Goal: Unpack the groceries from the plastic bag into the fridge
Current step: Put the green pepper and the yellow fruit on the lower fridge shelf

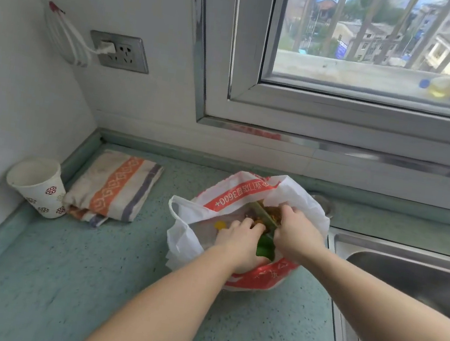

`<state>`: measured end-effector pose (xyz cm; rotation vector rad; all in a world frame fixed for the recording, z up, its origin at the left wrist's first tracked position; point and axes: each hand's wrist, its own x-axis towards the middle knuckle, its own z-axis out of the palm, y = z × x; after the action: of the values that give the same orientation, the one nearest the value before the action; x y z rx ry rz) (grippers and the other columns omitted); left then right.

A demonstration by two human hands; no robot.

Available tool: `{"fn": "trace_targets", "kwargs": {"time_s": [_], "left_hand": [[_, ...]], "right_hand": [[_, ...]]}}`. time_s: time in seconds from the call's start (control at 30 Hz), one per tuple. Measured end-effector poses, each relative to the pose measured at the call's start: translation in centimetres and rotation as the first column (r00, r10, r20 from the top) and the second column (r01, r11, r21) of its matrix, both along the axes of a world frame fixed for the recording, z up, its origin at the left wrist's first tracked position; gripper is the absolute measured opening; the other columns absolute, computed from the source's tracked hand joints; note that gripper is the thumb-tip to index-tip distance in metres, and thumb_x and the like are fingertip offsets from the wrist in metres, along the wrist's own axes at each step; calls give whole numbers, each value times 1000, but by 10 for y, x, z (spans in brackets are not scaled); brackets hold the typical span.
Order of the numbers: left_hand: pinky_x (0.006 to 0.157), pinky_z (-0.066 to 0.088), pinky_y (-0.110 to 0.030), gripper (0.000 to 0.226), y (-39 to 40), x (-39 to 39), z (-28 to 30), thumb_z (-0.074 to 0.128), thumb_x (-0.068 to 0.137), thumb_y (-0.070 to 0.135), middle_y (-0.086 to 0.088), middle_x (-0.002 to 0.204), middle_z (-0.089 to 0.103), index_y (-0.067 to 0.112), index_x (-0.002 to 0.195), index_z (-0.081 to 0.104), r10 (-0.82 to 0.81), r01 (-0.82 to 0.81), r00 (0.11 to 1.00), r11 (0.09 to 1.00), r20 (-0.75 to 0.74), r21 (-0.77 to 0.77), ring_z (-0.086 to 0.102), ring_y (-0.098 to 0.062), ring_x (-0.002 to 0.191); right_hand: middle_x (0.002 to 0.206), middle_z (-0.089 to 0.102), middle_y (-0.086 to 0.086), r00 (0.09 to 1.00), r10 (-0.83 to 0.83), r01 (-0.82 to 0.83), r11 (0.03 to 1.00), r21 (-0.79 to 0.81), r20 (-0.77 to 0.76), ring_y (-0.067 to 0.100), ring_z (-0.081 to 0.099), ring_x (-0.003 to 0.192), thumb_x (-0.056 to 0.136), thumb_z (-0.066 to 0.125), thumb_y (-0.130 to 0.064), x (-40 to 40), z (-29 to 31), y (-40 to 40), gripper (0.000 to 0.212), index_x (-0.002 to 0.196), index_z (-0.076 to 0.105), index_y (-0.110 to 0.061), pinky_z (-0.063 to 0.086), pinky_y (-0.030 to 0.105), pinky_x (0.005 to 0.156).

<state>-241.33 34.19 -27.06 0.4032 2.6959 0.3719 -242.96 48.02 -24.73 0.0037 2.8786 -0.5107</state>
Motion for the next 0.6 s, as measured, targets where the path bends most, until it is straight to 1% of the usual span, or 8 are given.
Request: {"fn": "trace_targets", "kwargs": {"time_s": [0.1, 0.13, 0.2, 0.27, 0.33, 0.4, 0.5, 0.6], "left_hand": [[104, 40, -52, 72, 4, -2, -6, 56, 88, 55, -7, 152, 30, 27, 146, 26, -8, 9, 999, 1000, 36, -25, 34, -33, 135], [105, 39, -52, 76, 5, -2, -8, 57, 87, 55, -7, 152, 29, 26, 148, 23, 5, -5, 999, 1000, 36, -20, 33, -33, 135], [105, 39, -50, 84, 6, -4, -11, 60, 82, 59, -6, 147, 34, 25, 148, 22, 68, -68, 998, 998, 4, 11, 36, -31, 132], [102, 41, -47, 86, 2, -6, -14, 63, 77, 63, -5, 138, 41, 27, 145, 25, 124, -122, 992, 992, -36, 38, 42, -29, 127], [100, 41, -46, 87, -5, -9, -17, 63, 76, 65, -6, 135, 43, 30, 145, 24, 97, -97, 993, 995, -62, 0, 44, -29, 124], [102, 40, -46, 87, -12, -12, -19, 65, 76, 63, -7, 137, 42, 31, 145, 24, 43, -48, 995, 998, -89, -49, 44, -29, 126], [97, 42, -45, 76, -18, -17, -23, 67, 77, 57, -5, 133, 46, 24, 138, 35, -76, 49, 975, 990, -207, -132, 46, -29, 124], [92, 46, -43, 67, -22, -17, -28, 67, 82, 49, -5, 131, 48, 21, 136, 39, -74, 59, 976, 995, -204, -80, 51, -29, 117]], "right_hand": [[109, 55, 4, 998, -2, 8, 995, 100, -58, 22, 58, 94, 88, 51, -28, -6, 0, -2, 28, 113, 52, -17, 53, 32, 72], [99, 59, 1, 999, 9, -5, 997, 75, -52, 19, 60, 84, 88, 50, -30, -8, -2, -6, 19, 101, 56, -17, 56, 33, 69], [79, 63, -1, 1000, 10, -9, 996, -84, 7, 17, 62, 71, 91, 47, -29, -11, -8, -16, 18, 87, 59, -17, 58, 36, 66], [78, 64, 3, 998, -34, 44, 969, -242, 48, 21, 63, 74, 92, 44, -25, -19, -14, -23, 20, 92, 60, -13, 57, 41, 72], [87, 65, 4, 993, -65, 94, 932, -350, 96, 21, 62, 80, 93, 42, -21, -28, -15, -27, 20, 100, 60, -16, 57, 42, 76], [94, 66, 2, 997, -50, 73, 911, -407, 65, 18, 63, 83, 92, 42, -17, -36, -17, -27, 23, 106, 61, -20, 58, 40, 76], [95, 67, 1, 993, 12, -47, 955, -293, -120, 20, 62, 86, 86, 45, -11, -50, -18, -23, 28, 107, 60, -22, 57, 41, 77], [97, 63, 1, 994, 70, -77, 994, -78, -84, 22, 60, 86, 85, 50, -13, -64, -22, -14, 34, 117, 52, -24, 56, 40, 78]]}}
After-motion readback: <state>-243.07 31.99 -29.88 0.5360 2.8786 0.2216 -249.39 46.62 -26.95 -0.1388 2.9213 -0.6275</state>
